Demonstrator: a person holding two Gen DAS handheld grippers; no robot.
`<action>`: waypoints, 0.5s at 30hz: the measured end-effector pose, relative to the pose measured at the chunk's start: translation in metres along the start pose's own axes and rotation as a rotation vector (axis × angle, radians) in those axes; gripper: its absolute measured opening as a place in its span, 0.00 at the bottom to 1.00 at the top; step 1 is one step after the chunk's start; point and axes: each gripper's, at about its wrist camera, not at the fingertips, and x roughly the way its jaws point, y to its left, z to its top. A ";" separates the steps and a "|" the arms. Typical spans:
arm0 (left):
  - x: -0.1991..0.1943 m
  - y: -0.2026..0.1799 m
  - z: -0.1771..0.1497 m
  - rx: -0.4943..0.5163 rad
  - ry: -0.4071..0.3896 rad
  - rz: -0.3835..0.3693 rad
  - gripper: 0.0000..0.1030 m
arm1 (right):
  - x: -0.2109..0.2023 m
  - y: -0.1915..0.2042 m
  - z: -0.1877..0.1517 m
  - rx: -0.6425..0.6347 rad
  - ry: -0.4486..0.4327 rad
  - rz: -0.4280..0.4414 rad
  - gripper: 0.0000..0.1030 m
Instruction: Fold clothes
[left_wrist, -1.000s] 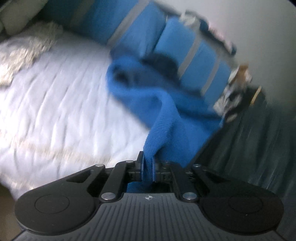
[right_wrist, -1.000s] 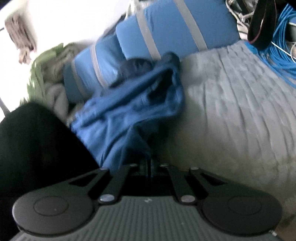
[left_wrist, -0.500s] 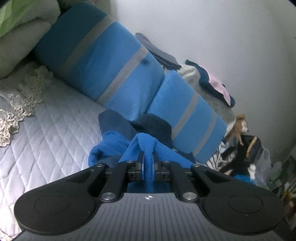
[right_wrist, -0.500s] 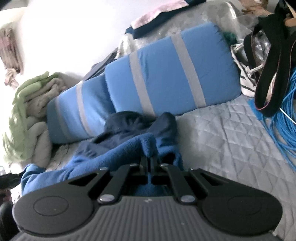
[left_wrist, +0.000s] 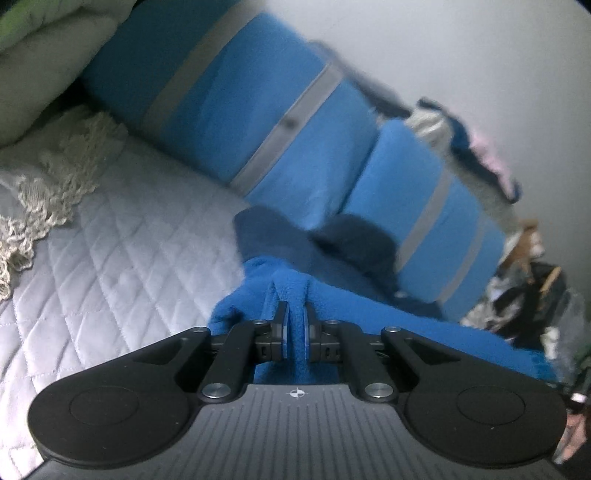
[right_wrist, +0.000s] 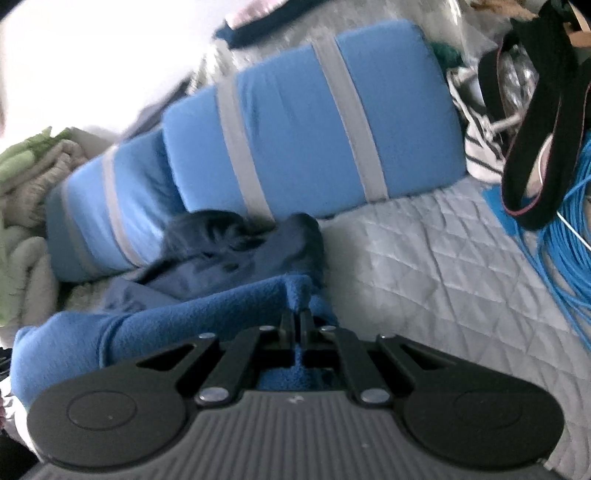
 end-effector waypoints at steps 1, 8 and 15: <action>0.009 0.003 -0.001 0.005 0.012 0.022 0.08 | 0.008 -0.001 -0.001 0.003 0.012 -0.013 0.02; 0.052 0.014 -0.008 0.019 0.054 0.069 0.08 | 0.059 -0.013 -0.004 0.046 0.087 -0.059 0.03; 0.050 0.008 -0.007 0.100 0.072 0.077 0.11 | 0.068 -0.012 -0.004 0.005 0.114 -0.062 0.13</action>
